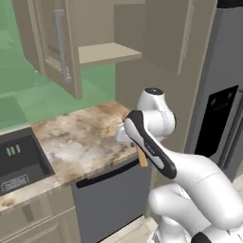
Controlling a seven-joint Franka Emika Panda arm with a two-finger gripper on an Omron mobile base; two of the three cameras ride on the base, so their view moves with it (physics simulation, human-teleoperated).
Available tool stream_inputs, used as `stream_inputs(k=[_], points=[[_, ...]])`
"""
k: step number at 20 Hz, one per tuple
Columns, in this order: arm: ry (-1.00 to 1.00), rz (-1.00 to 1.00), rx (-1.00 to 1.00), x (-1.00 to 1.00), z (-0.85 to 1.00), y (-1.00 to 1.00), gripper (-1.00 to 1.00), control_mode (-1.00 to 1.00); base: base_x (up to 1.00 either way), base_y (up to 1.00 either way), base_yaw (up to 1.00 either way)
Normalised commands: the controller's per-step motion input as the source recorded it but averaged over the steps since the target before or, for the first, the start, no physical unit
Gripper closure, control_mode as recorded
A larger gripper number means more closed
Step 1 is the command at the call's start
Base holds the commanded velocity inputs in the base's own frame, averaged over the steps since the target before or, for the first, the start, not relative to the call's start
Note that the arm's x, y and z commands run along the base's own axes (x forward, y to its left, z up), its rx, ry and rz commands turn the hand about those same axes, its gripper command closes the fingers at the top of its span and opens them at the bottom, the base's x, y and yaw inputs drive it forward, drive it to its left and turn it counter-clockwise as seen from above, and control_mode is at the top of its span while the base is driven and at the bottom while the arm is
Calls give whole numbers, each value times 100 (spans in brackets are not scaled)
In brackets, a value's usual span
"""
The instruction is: Organize the utensils by type. Pick up the wooden spoons from the counter and place them in the open cabinet. Then pick up the metallic utensils from the counter and place them in the open drawer.
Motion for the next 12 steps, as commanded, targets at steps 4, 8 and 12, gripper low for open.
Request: stream_inputs(k=[4, 8, 12], points=[[0, 0, 0, 0, 0, 0, 100, 100, 27, -50, 11], [0, 0, 0, 0, 0, 0, 100, 100, 39, -24, 18], [0, 0, 0, 0, 0, 0, 100, 100, 55, -7, 37]])
